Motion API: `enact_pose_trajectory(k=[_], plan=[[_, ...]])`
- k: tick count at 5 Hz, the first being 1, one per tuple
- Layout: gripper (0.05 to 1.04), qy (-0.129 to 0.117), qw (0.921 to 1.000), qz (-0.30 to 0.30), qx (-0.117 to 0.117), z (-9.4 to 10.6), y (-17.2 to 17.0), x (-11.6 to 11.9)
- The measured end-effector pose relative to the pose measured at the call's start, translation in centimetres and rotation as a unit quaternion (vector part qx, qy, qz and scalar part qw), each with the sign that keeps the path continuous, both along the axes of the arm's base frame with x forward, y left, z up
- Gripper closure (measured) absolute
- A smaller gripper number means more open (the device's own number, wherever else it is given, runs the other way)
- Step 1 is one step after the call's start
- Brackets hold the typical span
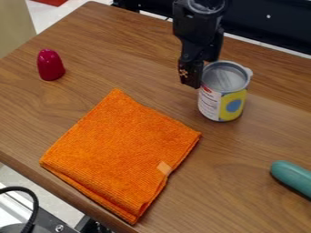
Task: Put container to the right of the orange towel
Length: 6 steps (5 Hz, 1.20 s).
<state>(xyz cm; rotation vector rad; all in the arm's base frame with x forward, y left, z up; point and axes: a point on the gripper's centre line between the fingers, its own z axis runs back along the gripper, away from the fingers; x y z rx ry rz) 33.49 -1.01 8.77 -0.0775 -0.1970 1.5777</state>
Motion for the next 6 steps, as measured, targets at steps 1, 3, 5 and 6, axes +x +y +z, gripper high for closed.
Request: enact_pose_trajectory(k=[1,3,5,6], plan=[[0.085,0.002,0.9997,-0.020,-0.015,1.5,1.6,-0.4],[0.085,-0.005,0.9976,-0.068,0.009,3.4,3.9,-1.3],[0.085,0.010,0.9682,-0.246,0.042,3.2,6.3,-3.2],[0.085,-0.024,0.9477,-0.309,0.078,3.1,7.7,-4.3]])
